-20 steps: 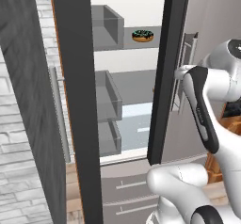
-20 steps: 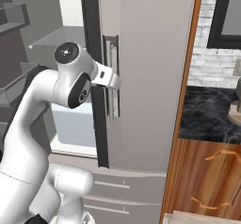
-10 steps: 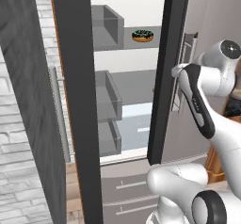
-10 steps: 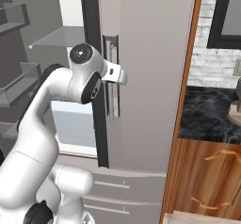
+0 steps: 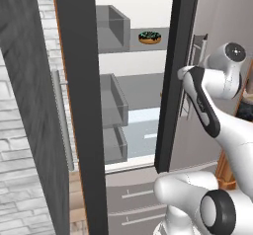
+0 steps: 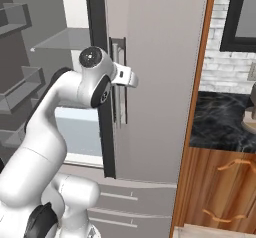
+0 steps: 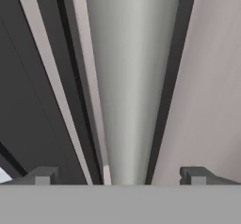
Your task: Take the donut and cake from the fridge and place them on the empty tray on the dining counter.
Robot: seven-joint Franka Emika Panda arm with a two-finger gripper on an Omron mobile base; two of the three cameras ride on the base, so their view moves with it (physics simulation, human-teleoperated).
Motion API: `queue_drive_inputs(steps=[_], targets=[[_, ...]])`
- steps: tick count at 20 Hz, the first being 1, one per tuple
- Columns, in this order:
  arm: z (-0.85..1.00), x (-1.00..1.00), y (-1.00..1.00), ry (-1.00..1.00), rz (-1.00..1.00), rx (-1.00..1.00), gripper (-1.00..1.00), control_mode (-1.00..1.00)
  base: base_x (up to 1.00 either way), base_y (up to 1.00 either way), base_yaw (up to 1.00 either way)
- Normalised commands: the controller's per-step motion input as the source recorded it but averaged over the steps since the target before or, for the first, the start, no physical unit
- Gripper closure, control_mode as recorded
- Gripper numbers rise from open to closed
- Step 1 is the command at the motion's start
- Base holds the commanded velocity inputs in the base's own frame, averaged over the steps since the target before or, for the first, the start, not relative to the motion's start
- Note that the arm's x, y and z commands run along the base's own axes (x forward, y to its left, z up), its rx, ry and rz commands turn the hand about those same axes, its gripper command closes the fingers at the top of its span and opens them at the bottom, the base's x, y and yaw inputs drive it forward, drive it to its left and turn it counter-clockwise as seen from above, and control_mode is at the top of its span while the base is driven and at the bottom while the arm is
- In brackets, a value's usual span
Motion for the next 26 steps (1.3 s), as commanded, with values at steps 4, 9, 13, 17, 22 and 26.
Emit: queue_drive_inputs(steps=[4, 9, 13, 17, 22, 26], targets=[[-0.16, 0.42, -0.07, -0.02, 0.0, -0.03, -1.0, -1.0, 0.0, 0.0, 0.0], [-0.15, 0.47, 0.0, 0.0, 0.0, -0.02, 1.0, -1.0, 0.0, 0.0, 0.0], [0.0, 0.07, -0.41, -0.02, -0.01, -0.03, 1.0, -1.0, 0.0, 0.0, 0.0], [0.0, -0.07, -0.56, -0.06, -0.03, -0.02, 1.0, -1.0, 0.0, 0.0, 0.0], [0.0, -0.7, -0.69, -0.12, -0.05, -0.02, 1.0, -1.0, 0.0, 0.0, 0.0], [0.0, -0.97, -0.72, -0.13, -0.09, -0.01, 1.0, -1.0, 0.0, 0.0, 0.0]])
